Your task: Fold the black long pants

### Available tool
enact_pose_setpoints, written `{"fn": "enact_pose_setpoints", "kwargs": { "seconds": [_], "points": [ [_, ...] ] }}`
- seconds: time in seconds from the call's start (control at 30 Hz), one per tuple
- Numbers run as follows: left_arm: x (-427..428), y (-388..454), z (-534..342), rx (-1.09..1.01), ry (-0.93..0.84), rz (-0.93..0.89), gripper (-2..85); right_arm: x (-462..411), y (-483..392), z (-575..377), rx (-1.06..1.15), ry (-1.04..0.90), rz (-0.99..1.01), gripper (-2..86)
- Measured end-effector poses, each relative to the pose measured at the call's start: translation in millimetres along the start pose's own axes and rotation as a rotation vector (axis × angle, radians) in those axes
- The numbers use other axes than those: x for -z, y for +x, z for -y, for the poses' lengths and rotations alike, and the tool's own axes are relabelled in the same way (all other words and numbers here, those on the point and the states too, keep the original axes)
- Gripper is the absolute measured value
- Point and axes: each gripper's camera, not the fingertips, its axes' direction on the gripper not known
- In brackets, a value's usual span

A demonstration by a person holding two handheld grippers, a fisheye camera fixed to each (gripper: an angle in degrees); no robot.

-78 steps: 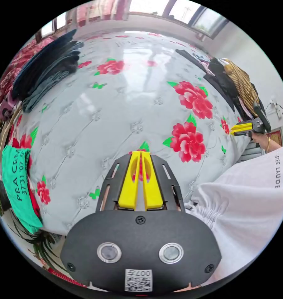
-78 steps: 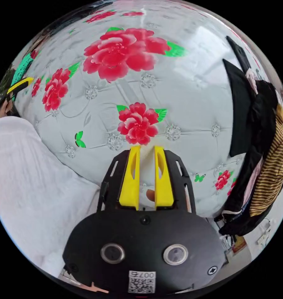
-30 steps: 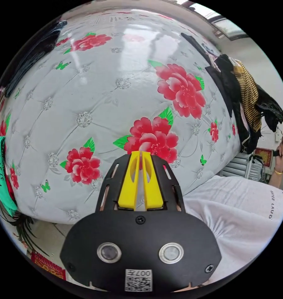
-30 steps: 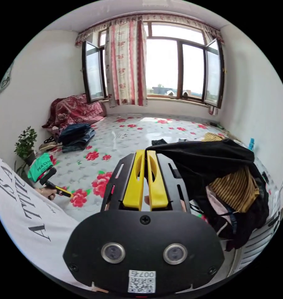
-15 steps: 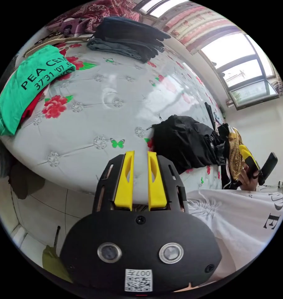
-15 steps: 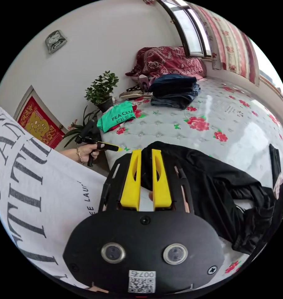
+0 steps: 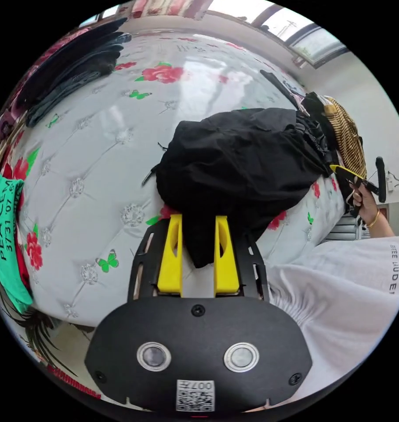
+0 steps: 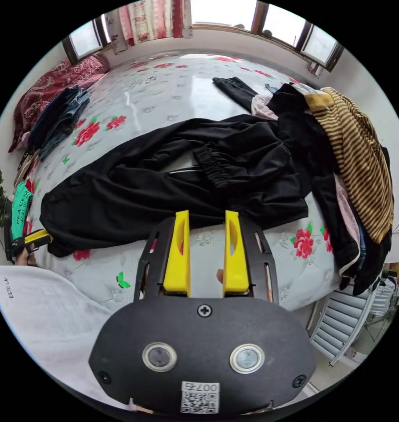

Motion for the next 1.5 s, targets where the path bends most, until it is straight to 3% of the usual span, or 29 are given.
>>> {"fn": "enact_pose_setpoints", "kwargs": {
  "seconds": [0.1, 0.2, 0.3, 0.4, 0.5, 0.6, 0.73, 0.83, 0.93, 1.03, 1.23, 1.33, 1.5],
  "points": [
    [29, -15, 4, 0.032, 0.081, 0.032, 4.4, -24, 17, 15, 0.033, -0.067, -0.096, 9.7],
    [84, -51, -1, 0.16, 0.211, -0.047, 2.5, -54, 20, 30, 0.11, -0.166, -0.121, 9.6],
    [131, -65, -9, 0.191, 0.292, -0.074, 1.7, -57, 18, 39, 0.219, -0.173, -0.004, 7.7],
    [163, -50, -12, 0.145, 0.305, 0.025, 1.5, -34, 23, 50, 0.257, -0.153, 0.016, 4.7],
    [188, -38, -24, 0.099, 0.279, 0.099, 1.6, 42, 61, 44, 0.183, 0.038, 0.111, 2.4],
    [202, -32, -47, 0.05, 0.175, 0.154, 1.9, 126, 121, 11, 0.069, 0.188, 0.078, 1.8],
    [165, -40, -82, 0.045, -0.087, 0.072, 3.9, 148, 206, -46, -0.153, 0.094, -0.047, 2.5],
    [147, -55, -104, 0.176, -0.079, 0.04, 6.7, 125, 234, -64, -0.319, 0.042, -0.067, 4.2],
    [161, -62, -105, 0.297, 0.039, 0.052, 8.5, 116, 205, -46, -0.247, 0.118, -0.075, 6.3],
    [169, -56, -83, 0.258, 0.07, 0.124, 8.6, 90, 148, -7, -0.039, 0.168, 0.072, 7.3],
    [177, -33, -29, 0.128, 0.082, 0.175, 6.6, -14, -1, 66, 0.334, -0.016, 0.306, 8.8],
    [183, -45, -36, 0.166, 0.061, 0.203, 6.7, -64, -46, 71, 0.408, -0.163, 0.24, 8.4],
    [206, -81, -62, 0.292, 0.161, 0.146, 8.0, -54, -48, 78, 0.429, -0.132, -0.013, 2.8]
  ]
}}
